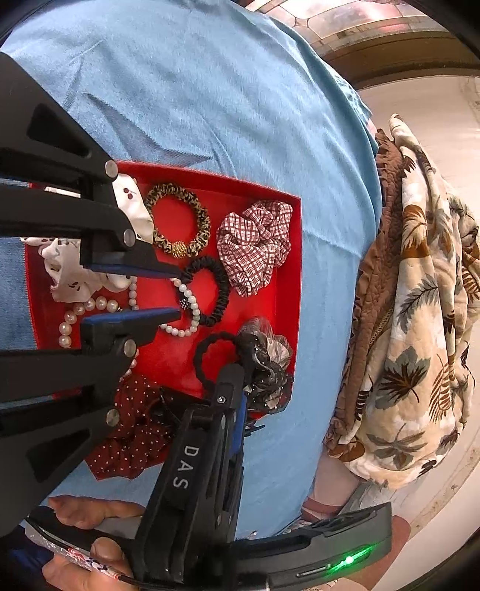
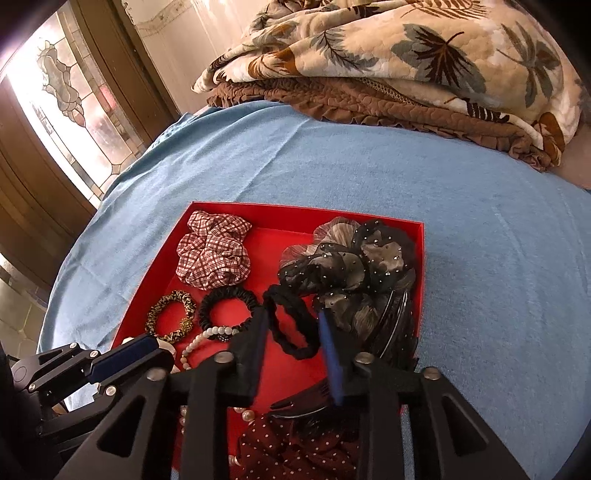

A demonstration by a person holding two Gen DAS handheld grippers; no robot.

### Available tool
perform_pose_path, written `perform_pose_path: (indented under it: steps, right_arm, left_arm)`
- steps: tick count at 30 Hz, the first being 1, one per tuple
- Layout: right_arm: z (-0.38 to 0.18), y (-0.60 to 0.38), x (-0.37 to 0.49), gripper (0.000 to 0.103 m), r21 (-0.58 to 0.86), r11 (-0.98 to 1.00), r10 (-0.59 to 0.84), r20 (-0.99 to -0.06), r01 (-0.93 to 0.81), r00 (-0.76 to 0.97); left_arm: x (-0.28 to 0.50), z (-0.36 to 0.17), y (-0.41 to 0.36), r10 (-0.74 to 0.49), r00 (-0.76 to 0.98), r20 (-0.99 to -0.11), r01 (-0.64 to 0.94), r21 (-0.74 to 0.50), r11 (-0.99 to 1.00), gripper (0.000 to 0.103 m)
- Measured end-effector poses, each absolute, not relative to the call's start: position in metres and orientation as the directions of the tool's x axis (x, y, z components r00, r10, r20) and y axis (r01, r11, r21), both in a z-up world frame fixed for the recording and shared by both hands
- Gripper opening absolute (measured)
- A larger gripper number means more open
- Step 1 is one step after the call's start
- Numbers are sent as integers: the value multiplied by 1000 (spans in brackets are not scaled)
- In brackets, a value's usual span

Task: Organize jewelry

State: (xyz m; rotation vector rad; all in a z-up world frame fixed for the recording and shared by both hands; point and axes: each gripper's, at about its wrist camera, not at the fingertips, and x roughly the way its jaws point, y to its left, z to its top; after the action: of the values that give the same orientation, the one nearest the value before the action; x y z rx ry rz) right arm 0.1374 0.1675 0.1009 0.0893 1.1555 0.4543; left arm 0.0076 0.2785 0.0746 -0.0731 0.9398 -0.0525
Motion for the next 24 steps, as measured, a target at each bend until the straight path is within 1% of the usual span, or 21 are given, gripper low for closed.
perform_pose_path:
  steps: [3, 5, 7, 9, 11, 14, 20, 24]
  right_arm:
    - [107, 167, 135, 36, 300, 905, 394, -857, -300, 331]
    - [114, 166, 133, 39, 309, 903, 403, -850, -298, 339]
    - [121, 162, 130, 46, 316, 902, 410, -840, -294, 354]
    - [127, 159, 127, 48, 323, 901, 417, -831, -290, 368]
    - [134, 157, 122, 49, 324, 901, 418, -825, -288, 379]
    - [143, 152, 112, 56, 315, 906, 411, -817, -283, 405]
    - [153, 137, 94, 57, 290, 918, 386, -811, -270, 439]
    - [159, 121, 82, 59, 300, 923, 381, -802, -242, 460]
  left_arm:
    - [5, 78, 279, -73, 599, -798, 14, -80, 997, 29]
    - [1, 81, 279, -75, 611, -788, 17, -82, 997, 42]
    - [-3, 85, 278, -81, 625, -777, 25, -84, 996, 49]
    - [-7, 89, 277, -87, 639, -764, 37, -83, 996, 56]
    - [-12, 93, 274, -85, 656, -750, 42, -76, 996, 69]
    - [-20, 99, 270, -84, 680, -729, 52, -67, 996, 74]
    - [-28, 100, 265, -83, 677, -731, 55, -62, 997, 76]
    - [-35, 101, 261, -65, 685, -725, 51, -41, 998, 76]
